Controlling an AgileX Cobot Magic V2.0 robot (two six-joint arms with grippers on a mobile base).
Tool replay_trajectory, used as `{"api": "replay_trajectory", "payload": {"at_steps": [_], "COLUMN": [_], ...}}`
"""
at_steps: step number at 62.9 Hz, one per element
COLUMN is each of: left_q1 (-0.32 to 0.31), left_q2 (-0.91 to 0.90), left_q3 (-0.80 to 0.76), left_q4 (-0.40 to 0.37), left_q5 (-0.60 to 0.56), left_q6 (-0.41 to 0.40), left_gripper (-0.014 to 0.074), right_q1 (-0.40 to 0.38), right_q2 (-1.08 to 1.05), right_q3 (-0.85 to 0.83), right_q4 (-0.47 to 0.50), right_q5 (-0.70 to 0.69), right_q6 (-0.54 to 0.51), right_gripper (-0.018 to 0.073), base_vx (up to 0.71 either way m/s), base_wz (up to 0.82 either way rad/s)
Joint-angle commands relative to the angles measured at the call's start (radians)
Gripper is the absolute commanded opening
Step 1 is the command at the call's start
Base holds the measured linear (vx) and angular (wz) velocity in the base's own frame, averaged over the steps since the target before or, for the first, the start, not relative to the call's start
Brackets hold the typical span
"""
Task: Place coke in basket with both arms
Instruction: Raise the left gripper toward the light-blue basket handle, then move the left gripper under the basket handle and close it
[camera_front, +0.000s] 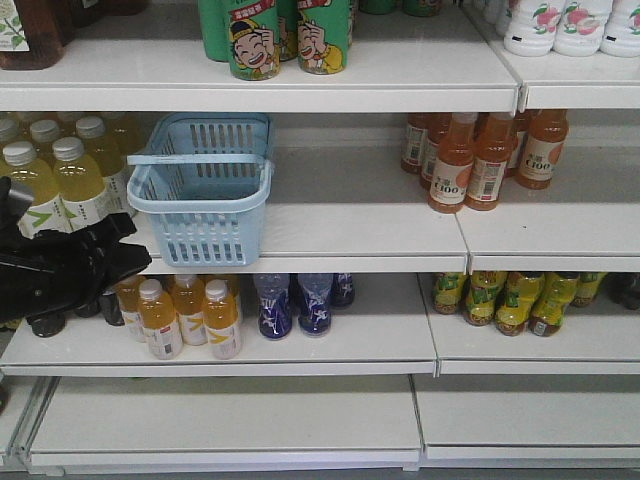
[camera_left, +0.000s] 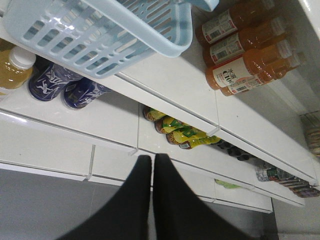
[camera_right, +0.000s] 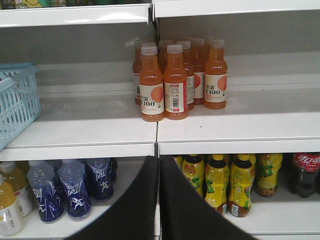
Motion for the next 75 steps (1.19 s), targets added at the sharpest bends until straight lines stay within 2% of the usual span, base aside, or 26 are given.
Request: {"api": "replay_trajectory", "payload": {"at_steps": [1, 26, 35, 49, 67, 75], "left_q1": [-0.002, -0.002, -0.002, -0.002, -0.002, -0.002], "left_q2": [-0.022, -0.022, -0.022, -0.020, -0.020, -0.020], "left_q3": [-0.033, -0.081, -0.119, -0.132, -0.132, -0.132], "left_q4": [-0.075, -0.075, -0.075, -0.075, -0.075, -0.075], "left_q5": [0.053, 0.145, 0.163, 0.177, 0.174, 0.174], "left_q6": [0.005, 0.005, 0.004, 0.004, 0.004, 0.004], "left_gripper": [0.0011, 0.0030, 0.0064, 0.0184, 0.0412, 0.0463], "right_q1": [-0.005, -0.005, -0.005, -0.005, -0.005, -0.005], "right_q2": [-0.018, -0.018, -0.018, -0.018, -0.018, -0.018], "right_q3": [0.010, 0.010, 0.010, 0.010, 0.010, 0.010], "right_q4": [-0.009, -0.009, -0.009, -0.009, -0.009, -0.009], "right_q5": [-0.078, -0.077, -0.077, -0.077, -0.078, -0.078], "right_q6": [-0.009, -0.009, -0.009, -0.009, -0.009, -0.009], "right_gripper": [-0.0005, -0.0005, -0.0005, -0.0005, -0.0005, -0.0005], "base_vx": [0.00, 0.00, 0.00, 0.00, 0.00, 0.00], "base_wz": [0.00, 0.00, 0.00, 0.00, 0.00, 0.00]}}
